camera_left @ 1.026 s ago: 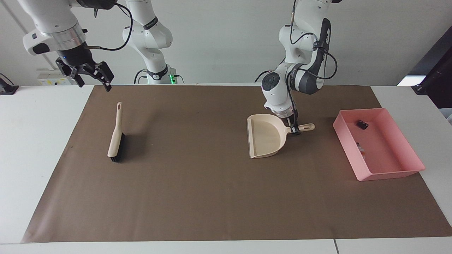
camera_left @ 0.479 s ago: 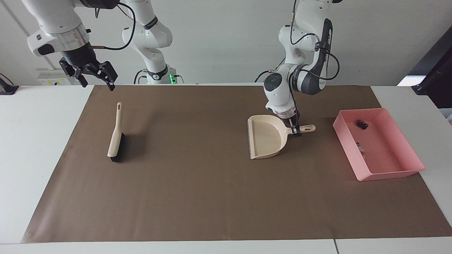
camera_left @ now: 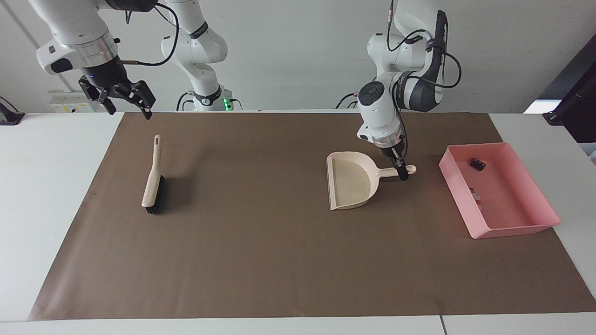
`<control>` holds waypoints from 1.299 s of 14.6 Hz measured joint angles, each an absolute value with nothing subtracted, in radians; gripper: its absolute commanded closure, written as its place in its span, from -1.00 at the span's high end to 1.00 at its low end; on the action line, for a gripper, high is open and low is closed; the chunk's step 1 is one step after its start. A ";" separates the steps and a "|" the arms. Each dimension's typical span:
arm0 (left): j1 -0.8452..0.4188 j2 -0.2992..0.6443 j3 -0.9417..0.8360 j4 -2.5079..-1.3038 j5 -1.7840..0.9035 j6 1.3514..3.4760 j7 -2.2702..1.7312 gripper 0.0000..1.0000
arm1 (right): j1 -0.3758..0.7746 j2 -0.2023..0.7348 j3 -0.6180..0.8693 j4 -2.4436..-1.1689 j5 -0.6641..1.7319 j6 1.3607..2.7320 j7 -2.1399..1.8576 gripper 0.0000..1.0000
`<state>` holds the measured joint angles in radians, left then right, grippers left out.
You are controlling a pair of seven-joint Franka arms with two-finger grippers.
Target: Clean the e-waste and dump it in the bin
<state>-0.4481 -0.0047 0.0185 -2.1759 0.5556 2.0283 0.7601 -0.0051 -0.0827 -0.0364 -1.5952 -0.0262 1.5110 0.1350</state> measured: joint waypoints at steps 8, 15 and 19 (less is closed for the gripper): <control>-0.246 -0.034 0.025 -2.158 0.281 1.964 0.094 0.95 | -0.005 -0.083 -0.036 -1.595 -0.026 1.511 0.135 0.99; -0.079 -0.053 0.030 -1.864 0.062 1.768 0.073 0.95 | -0.005 -0.083 -0.036 -1.595 -0.026 1.511 0.135 0.99; -0.036 -0.057 0.031 -1.665 0.002 1.599 0.073 0.95 | -0.005 -0.083 -0.036 -1.595 -0.026 1.511 0.135 0.99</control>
